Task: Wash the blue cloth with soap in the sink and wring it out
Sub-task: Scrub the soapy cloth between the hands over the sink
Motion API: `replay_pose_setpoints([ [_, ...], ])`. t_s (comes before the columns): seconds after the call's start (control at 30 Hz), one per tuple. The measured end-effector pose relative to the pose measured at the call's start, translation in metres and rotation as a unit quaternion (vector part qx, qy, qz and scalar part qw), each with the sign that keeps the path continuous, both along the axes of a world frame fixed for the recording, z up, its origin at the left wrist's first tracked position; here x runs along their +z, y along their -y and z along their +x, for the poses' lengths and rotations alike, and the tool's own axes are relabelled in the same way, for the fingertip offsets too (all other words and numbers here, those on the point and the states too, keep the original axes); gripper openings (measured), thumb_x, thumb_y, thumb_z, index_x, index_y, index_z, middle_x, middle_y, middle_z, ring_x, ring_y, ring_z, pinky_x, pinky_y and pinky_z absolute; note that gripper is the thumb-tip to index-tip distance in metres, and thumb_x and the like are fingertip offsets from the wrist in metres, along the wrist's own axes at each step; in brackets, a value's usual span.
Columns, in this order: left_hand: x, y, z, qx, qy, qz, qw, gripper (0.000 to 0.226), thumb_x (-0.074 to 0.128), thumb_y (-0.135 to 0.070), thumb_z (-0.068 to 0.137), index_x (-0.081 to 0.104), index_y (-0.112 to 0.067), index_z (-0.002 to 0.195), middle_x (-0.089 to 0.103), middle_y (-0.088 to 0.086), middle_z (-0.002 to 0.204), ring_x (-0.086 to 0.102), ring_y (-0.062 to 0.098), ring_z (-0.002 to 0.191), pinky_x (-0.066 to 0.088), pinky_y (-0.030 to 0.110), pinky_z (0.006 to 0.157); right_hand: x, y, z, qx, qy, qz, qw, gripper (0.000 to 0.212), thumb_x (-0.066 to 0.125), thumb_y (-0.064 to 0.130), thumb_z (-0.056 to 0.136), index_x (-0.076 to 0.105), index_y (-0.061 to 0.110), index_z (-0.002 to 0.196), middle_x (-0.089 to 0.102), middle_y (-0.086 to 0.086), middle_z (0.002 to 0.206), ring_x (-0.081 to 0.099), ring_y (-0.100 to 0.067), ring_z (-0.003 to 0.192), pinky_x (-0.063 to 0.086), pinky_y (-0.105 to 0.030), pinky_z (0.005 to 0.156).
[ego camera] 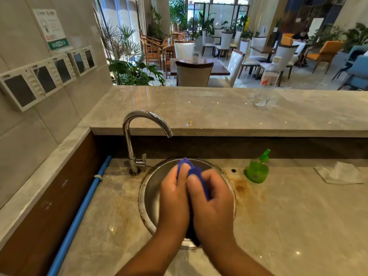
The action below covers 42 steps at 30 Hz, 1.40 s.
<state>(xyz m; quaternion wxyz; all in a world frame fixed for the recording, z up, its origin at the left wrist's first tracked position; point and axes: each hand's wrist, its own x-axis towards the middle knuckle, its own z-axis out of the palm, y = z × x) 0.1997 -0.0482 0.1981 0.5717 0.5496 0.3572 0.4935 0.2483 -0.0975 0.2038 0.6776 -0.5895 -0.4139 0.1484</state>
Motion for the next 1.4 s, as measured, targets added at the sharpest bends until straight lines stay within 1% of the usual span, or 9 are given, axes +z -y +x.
replay_pose_setpoints([
  [0.17,0.003,0.015,0.002,-0.019,-0.010,0.024,0.999,0.036,0.047,-0.044,0.092,0.065,-0.013,0.089,0.066,0.007,0.071,0.061,0.014,0.060,0.051,0.023,0.053,0.001,-0.011,0.018,-0.055,-0.033,0.007,0.998,0.021,0.060,0.017,0.097,0.058,0.015,0.076,0.059,0.000,0.065,0.053,-0.008,0.055,0.046,-0.019,0.054],
  [0.3,0.009,-0.002,0.003,0.016,0.010,0.020,1.000,0.039,0.046,-0.045,0.097,0.059,-0.011,0.085,0.057,0.001,0.063,0.054,0.016,0.057,0.046,0.024,0.050,0.001,0.007,-0.003,-0.004,0.007,0.011,1.000,0.019,0.062,0.033,0.091,0.057,0.026,0.075,0.061,0.008,0.066,0.056,-0.009,0.059,0.044,-0.013,0.053],
  [0.47,0.009,0.033,0.007,-0.043,-0.023,0.064,0.997,0.042,0.050,-0.062,0.093,0.065,-0.023,0.088,0.065,0.000,0.070,0.058,0.008,0.058,0.049,0.022,0.052,0.003,-0.020,0.038,-0.077,-0.026,0.025,0.996,0.020,0.055,0.018,0.100,0.057,0.013,0.081,0.059,0.002,0.066,0.054,-0.007,0.056,0.045,-0.017,0.053],
  [0.6,0.017,0.000,0.008,0.016,-0.002,0.063,0.998,0.035,0.047,-0.038,0.098,0.058,-0.009,0.082,0.057,-0.004,0.060,0.051,0.005,0.051,0.044,0.015,0.047,-0.001,0.008,0.006,-0.020,0.001,0.012,1.000,0.021,0.058,0.035,0.094,0.057,0.020,0.078,0.062,0.008,0.070,0.058,-0.009,0.060,0.046,-0.014,0.054],
  [0.8,0.005,0.031,0.011,-0.037,-0.029,0.043,0.998,0.033,0.045,-0.045,0.091,0.065,-0.020,0.089,0.067,-0.005,0.068,0.059,0.004,0.057,0.049,0.018,0.052,0.006,-0.019,0.039,-0.075,-0.020,0.026,0.997,0.022,0.054,0.017,0.100,0.056,0.012,0.078,0.057,0.000,0.065,0.052,-0.007,0.056,0.043,-0.017,0.053],
  [0.97,0.014,0.001,0.005,0.009,0.006,0.029,1.000,0.039,0.046,-0.045,0.095,0.058,-0.011,0.080,0.055,-0.001,0.060,0.052,0.012,0.054,0.045,0.023,0.049,0.003,0.009,0.003,0.020,0.028,0.009,0.999,0.019,0.060,0.033,0.091,0.055,0.022,0.076,0.059,0.009,0.068,0.055,-0.007,0.060,0.043,-0.012,0.054],
  [1.1,0.016,0.032,0.008,-0.044,-0.004,0.013,0.999,0.035,0.047,-0.047,0.088,0.067,-0.018,0.088,0.069,0.002,0.071,0.062,0.010,0.061,0.051,0.021,0.054,0.012,-0.018,0.041,-0.055,-0.020,0.019,0.998,0.021,0.055,0.016,0.099,0.055,0.013,0.079,0.058,0.003,0.066,0.052,-0.006,0.057,0.044,-0.017,0.055],
  [1.27,0.026,0.002,0.005,0.004,0.011,0.027,1.000,0.047,0.047,-0.046,0.095,0.057,-0.002,0.081,0.053,0.010,0.063,0.049,0.022,0.056,0.043,0.028,0.050,0.015,0.016,0.004,0.024,-0.028,0.006,0.999,0.024,0.059,0.019,0.097,0.055,0.017,0.073,0.058,0.010,0.062,0.052,-0.003,0.055,0.041,-0.011,0.051],
  [1.4,0.022,0.025,0.010,-0.065,0.007,0.024,0.998,0.046,0.046,-0.046,0.091,0.062,-0.003,0.087,0.062,0.007,0.067,0.054,0.017,0.059,0.046,0.026,0.052,0.031,-0.003,0.034,-0.042,-0.046,0.034,0.997,0.024,0.055,0.021,0.099,0.056,0.011,0.077,0.055,-0.007,0.065,0.051,-0.019,0.054,0.044,-0.025,0.049],
])
